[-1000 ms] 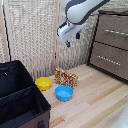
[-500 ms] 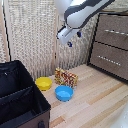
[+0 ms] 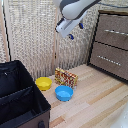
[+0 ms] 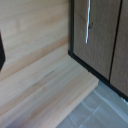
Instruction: Locate and clasp the grip of the topmost drawer. Steadily and circumspectly yank the drawer open. Discover and seize the nutrition bar using your clamp. Deposit the nutrition bar in the accessible drawer. Unclench the nutrition bar.
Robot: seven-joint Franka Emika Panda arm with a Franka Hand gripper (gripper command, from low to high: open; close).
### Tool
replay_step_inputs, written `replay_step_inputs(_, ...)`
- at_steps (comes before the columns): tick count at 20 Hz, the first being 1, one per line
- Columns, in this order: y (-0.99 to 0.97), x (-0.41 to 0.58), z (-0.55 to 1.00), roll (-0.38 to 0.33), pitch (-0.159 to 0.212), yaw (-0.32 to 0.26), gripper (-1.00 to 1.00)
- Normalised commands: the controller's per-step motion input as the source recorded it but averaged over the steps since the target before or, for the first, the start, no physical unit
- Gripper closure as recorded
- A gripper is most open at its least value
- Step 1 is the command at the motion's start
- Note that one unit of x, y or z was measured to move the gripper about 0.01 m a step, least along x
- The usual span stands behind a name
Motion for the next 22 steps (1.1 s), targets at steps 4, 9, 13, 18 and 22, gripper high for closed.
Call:
replay_step_inputs(4,-0.35,0.044,0.0,-0.367,0.033,-0.076,-1.0)
replay_step_inputs(9,-0.51,0.048,0.0,-0.373,0.006,-0.01,-1.0)
replay_step_inputs(13,-0.49,-0.009,0.0,-0.359,0.0,0.038,-1.0)
replay_step_inputs(18,-0.3,-0.071,-0.07,-0.29,0.02,0.107,-1.0)
replay_step_inputs(22,-0.38,-0.32,-0.11,-0.206,0.005,0.136,-1.0)
